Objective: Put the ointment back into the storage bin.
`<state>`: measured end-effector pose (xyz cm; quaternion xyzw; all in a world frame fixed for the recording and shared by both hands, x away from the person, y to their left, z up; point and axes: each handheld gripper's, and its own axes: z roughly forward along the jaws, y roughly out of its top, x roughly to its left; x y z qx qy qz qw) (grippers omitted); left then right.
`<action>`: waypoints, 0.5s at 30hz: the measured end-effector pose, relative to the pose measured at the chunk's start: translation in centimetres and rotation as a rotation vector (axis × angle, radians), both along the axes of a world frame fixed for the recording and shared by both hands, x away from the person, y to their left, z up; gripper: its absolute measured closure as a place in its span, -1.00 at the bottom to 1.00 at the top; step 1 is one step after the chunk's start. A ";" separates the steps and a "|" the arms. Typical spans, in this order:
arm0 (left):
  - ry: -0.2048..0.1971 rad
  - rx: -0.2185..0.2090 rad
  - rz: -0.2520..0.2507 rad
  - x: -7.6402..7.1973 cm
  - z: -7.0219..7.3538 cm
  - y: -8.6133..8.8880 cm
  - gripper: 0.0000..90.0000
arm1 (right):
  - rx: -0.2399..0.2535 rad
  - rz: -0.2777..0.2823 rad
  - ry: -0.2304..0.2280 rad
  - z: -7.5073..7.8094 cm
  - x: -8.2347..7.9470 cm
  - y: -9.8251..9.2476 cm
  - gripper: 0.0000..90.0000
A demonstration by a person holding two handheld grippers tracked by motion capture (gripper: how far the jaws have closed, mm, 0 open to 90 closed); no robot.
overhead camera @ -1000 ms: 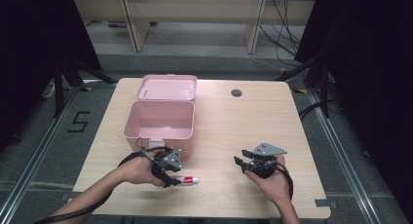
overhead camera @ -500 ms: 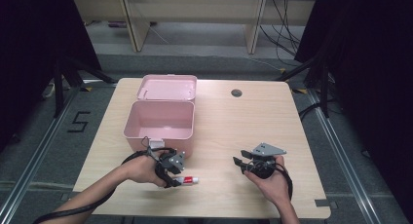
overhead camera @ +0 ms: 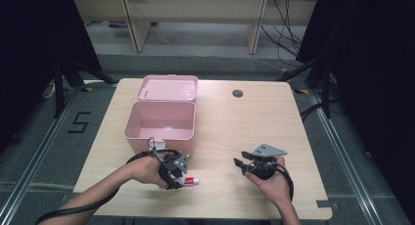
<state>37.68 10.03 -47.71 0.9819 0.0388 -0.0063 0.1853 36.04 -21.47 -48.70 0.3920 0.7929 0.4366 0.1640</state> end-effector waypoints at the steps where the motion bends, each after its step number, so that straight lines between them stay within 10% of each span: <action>1: 0.002 -0.002 0.001 0.0 0.0 -0.1 0.33 | 0.001 0.000 0.000 0.0 0.0 0.0 0.26; 15: -0.014 0.066 -0.053 0.3 -0.1 -0.5 0.41 | -0.011 0.019 -0.021 0.0 0.2 -0.2 0.26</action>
